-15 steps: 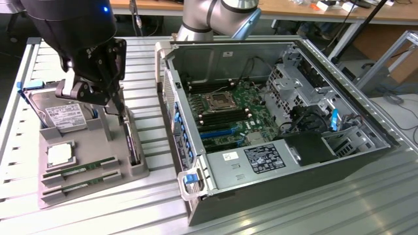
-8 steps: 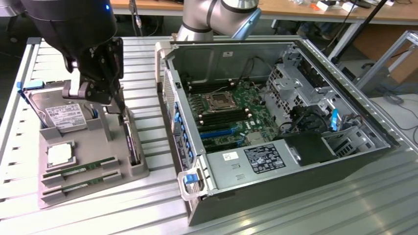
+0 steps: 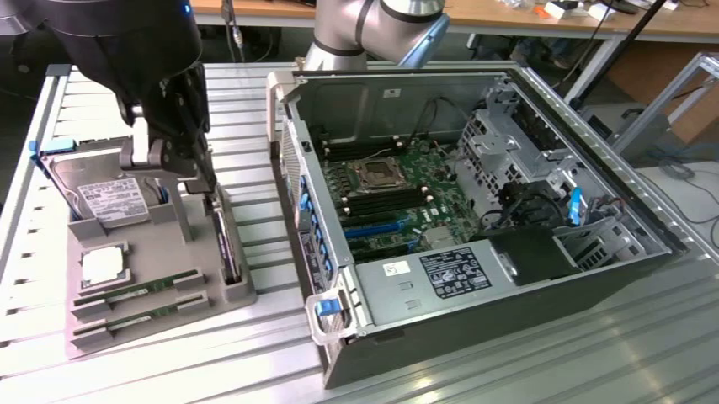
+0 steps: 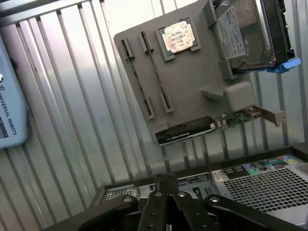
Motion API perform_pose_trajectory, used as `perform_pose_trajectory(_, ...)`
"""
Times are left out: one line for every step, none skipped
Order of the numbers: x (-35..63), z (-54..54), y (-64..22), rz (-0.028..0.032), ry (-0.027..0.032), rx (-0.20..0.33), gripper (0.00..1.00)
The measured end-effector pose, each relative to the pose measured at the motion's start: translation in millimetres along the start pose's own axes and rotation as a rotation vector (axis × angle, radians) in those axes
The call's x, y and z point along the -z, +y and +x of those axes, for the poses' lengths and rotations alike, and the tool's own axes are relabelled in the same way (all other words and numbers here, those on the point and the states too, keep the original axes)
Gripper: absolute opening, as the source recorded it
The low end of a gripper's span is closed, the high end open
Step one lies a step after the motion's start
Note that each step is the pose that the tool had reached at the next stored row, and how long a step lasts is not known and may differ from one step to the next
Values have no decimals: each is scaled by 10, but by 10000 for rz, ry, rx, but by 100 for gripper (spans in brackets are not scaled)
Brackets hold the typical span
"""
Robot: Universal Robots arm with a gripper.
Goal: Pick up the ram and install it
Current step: 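Pick up the ram and move it above insertion slot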
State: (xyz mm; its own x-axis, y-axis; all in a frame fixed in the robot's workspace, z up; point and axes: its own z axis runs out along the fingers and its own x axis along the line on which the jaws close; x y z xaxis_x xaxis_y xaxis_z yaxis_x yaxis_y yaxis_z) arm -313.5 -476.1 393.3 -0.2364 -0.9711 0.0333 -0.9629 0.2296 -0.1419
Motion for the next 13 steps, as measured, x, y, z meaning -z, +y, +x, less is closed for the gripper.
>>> perform_pose_trajectory(0, 0, 0, 8, -17, 164, 10)
perform_pose_trajectory(0, 0, 0, 12, -28, 260, 10)
perform_pose_trajectory(0, 0, 0, 19, -47, 434, 10)
perform_pose_trajectory(0, 0, 0, 24, -60, 549, 10)
perform_pose_trajectory(0, 0, 0, 29, -71, 662, 10)
perform_pose_trajectory(0, 0, 0, 34, -83, 796, 10)
perform_pose_trajectory(0, 0, 0, 44, -101, 997, 10)
perform_pose_trajectory(0, 0, 0, 48, -108, 1084, 10)
perform_pose_trajectory(0, 0, 0, 53, -117, 1193, 10)
perform_pose_trajectory(0, 0, 0, 57, -123, 1277, 10)
perform_pose_trajectory(0, 0, 0, 62, -132, 1386, 10)
perform_pose_trajectory(0, 0, 0, 68, -141, 1514, 10)
perform_pose_trajectory(0, 0, 0, 73, -148, 1602, 10)
